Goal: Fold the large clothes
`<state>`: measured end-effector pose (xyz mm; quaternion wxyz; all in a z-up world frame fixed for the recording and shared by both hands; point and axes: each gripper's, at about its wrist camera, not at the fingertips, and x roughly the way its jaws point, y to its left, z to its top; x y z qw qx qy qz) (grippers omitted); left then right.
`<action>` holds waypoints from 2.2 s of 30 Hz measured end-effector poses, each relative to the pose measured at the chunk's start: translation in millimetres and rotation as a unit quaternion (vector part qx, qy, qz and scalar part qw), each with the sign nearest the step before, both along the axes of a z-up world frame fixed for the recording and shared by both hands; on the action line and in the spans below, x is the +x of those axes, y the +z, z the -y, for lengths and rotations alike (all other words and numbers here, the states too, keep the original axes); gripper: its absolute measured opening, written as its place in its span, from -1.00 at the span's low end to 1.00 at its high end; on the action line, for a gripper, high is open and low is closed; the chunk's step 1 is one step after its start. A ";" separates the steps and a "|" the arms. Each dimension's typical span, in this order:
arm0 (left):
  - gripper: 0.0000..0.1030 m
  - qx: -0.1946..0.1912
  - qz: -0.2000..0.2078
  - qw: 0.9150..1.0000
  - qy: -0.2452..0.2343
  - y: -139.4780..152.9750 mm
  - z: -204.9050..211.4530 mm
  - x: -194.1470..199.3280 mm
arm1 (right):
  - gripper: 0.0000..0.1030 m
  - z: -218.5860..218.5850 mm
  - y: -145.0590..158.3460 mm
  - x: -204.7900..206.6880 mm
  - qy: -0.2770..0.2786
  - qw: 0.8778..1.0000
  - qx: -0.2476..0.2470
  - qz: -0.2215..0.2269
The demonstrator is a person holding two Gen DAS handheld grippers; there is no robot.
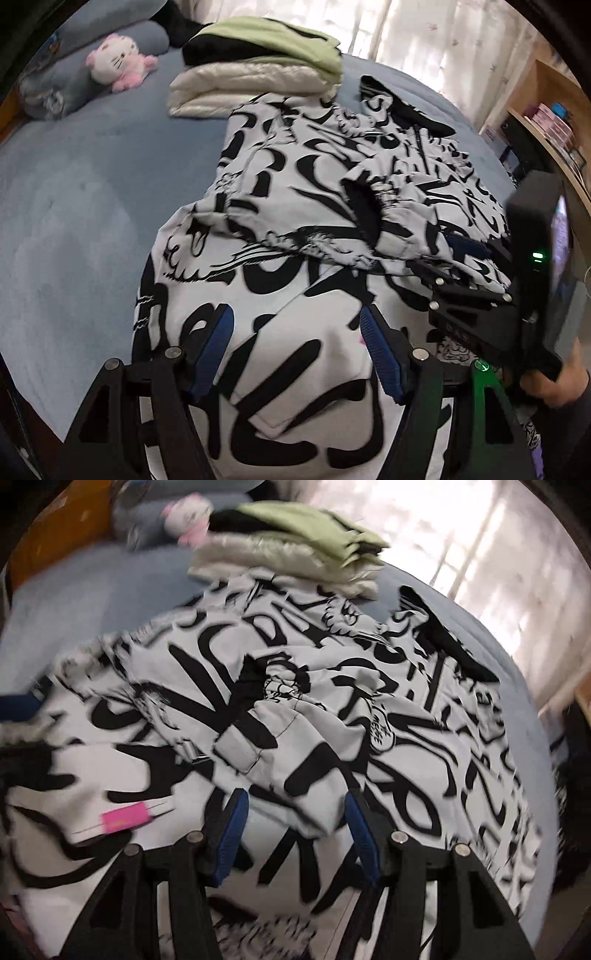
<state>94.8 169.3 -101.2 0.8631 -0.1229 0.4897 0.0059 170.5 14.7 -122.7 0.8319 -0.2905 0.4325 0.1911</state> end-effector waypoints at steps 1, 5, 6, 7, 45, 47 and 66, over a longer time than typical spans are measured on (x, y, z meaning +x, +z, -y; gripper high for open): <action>0.35 -0.002 -0.003 1.000 0.003 -2.4 -3.6 0.7 | 0.06 -4.9 -4.0 3.5 0.004 1.000 -0.014 0.004; 0.35 -0.008 -0.010 1.000 0.014 -8.8 -13.6 2.7 | 0.02 -20.2 -15.0 12.5 0.027 0.998 -0.051 0.007; 0.35 -0.009 -0.012 1.000 0.015 -9.8 -15.1 3.0 | -0.24 -22.3 -15.5 12.5 0.032 0.998 -0.052 0.005; 0.35 -0.010 -0.012 1.000 0.016 -10.3 -15.8 3.1 | -0.41 -24.5 -15.9 13.1 0.038 0.998 -0.053 0.000; 0.35 -0.027 -0.033 0.999 -0.005 -13.9 -94.0 157.9 | -0.05 209.0 0.4 121.0 -0.321 0.836 0.410 -0.176; 0.35 -0.031 -0.038 0.999 0.001 -24.7 -104.1 183.8 | -0.05 202.7 -8.7 136.3 -0.314 0.838 0.405 -0.187; -0.24 -0.192 0.009 0.981 -0.033 -66.5 -120.8 274.5 | -0.16 192.7 -26.4 158.2 -0.247 0.861 0.409 -0.174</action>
